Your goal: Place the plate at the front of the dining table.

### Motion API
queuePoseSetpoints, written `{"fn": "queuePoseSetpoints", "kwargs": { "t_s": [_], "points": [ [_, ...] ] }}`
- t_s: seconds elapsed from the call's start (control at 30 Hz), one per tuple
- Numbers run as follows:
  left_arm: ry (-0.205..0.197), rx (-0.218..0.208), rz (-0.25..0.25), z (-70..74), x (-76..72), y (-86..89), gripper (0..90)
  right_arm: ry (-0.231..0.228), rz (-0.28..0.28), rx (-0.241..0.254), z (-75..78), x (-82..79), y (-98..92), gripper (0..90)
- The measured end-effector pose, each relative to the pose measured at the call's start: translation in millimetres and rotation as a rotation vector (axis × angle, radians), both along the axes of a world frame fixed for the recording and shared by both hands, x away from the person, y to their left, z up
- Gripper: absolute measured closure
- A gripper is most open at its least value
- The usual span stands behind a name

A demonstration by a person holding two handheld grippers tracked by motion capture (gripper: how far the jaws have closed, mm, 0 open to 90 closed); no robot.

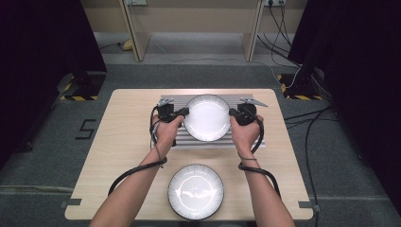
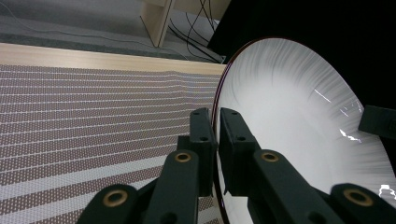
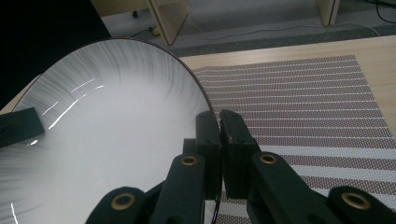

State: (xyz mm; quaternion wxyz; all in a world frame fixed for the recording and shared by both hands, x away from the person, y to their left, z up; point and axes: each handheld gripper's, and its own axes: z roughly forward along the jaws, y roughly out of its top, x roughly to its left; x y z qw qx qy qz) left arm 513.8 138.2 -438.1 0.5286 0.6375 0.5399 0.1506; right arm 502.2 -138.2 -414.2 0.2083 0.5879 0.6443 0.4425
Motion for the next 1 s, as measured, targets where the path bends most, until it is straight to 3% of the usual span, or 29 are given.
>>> {"fn": "queuePoseSetpoints", "kwargs": {
  "t_s": [1.0],
  "points": [
    [-0.014,0.013,0.015,-10.5,16.1,-2.1,84.0,0.004,-0.007,0.004,-10.4,17.7,0.1,87.0]
  ]
}}
